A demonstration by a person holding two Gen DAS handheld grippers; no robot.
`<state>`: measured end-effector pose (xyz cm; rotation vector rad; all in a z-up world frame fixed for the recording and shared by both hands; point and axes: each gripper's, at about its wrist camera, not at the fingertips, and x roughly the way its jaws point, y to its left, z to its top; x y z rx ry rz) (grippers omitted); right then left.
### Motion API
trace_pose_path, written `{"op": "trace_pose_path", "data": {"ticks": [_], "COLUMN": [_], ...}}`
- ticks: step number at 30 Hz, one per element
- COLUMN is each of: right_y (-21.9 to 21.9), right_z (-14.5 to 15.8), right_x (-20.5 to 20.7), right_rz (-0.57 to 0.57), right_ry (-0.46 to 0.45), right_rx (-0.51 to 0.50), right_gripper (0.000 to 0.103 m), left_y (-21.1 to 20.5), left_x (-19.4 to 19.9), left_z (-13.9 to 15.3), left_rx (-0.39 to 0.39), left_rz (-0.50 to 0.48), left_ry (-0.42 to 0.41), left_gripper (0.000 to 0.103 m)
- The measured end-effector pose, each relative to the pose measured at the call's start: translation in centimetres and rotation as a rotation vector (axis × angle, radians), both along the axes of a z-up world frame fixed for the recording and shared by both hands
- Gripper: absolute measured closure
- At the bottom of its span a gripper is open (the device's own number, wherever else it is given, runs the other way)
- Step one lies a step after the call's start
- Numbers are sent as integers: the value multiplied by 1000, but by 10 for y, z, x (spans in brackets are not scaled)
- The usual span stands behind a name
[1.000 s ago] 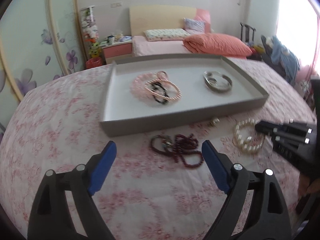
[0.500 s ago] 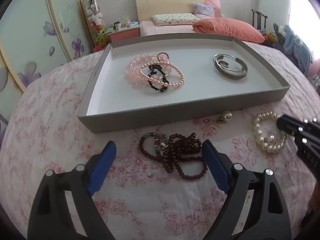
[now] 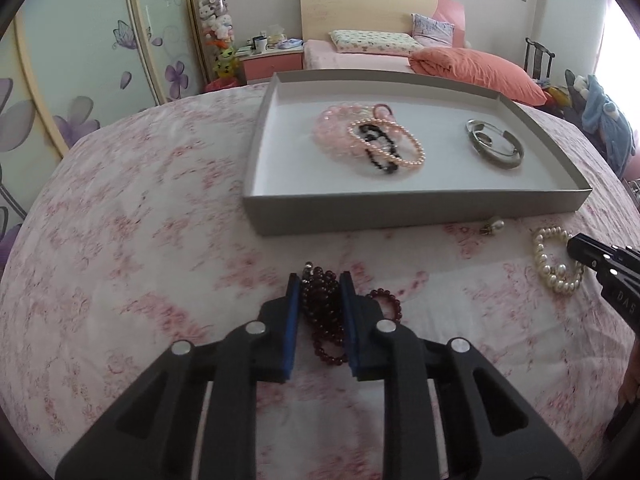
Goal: Organize jewelry
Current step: 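Grasp the dark red bead bracelet with the left tool while the right tool grasps the white pearl bracelet, then carry the red bead bracelet with the left tool while the right tool carries the pearl bracelet to the tray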
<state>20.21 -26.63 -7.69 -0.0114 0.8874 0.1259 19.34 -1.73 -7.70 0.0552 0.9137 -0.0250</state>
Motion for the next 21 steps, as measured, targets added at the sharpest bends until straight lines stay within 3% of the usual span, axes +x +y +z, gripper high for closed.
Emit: {"op": "trace_pose_path", "data": {"ticks": [2, 5, 7, 10, 21], "right_y": [1, 0, 0, -1, -2], "right_z": [0, 0, 0, 0, 0], "right_x": [0, 0, 1, 2, 3], "right_rz": [-3, -3, -6, -14, -18], "right_ry": [0, 0, 0, 1, 1], "right_rx": [-2, -2, -2, 1, 3], "right_gripper": [92, 92, 92, 92, 92], "left_y": [3, 4, 3, 3, 2], "left_x": [0, -1, -2, -5, -4], "left_z": [0, 0, 0, -1, -1], "left_rx": [7, 0, -5, -10, -7], "left_rz": [13, 11, 3, -7, -13], "left_ry": [-4, -12, -15, -17, -16], "left_gripper": [66, 65, 69, 83, 84]}}
